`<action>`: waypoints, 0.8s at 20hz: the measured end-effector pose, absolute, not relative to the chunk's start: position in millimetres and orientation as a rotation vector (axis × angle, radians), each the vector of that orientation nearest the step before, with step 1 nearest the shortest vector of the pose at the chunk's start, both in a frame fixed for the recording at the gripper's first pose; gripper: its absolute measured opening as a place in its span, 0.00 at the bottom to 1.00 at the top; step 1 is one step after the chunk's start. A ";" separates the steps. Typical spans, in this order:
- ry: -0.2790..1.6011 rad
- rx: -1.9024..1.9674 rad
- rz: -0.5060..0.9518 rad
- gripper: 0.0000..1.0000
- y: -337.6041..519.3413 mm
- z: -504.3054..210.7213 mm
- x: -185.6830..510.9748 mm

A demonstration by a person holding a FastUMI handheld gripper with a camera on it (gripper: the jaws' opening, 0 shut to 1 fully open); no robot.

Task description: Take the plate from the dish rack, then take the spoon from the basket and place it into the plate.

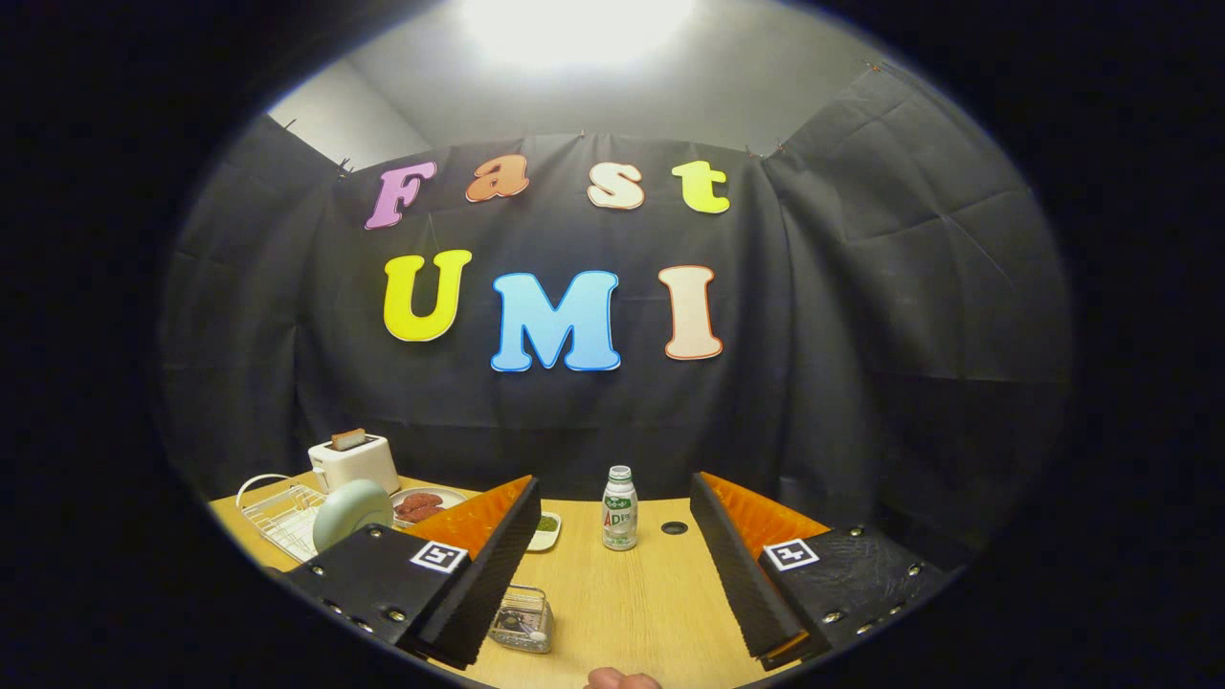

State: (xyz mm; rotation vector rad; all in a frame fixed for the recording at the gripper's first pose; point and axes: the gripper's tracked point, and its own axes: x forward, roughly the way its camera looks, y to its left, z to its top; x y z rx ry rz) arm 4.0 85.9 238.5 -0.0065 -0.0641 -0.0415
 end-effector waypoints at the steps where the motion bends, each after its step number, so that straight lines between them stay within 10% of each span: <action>1: -0.064 -0.013 -0.049 0.97 97.2 246.3 4.7; 16: -0.048 0.022 -0.086 0.97 229.9 280.5 44.5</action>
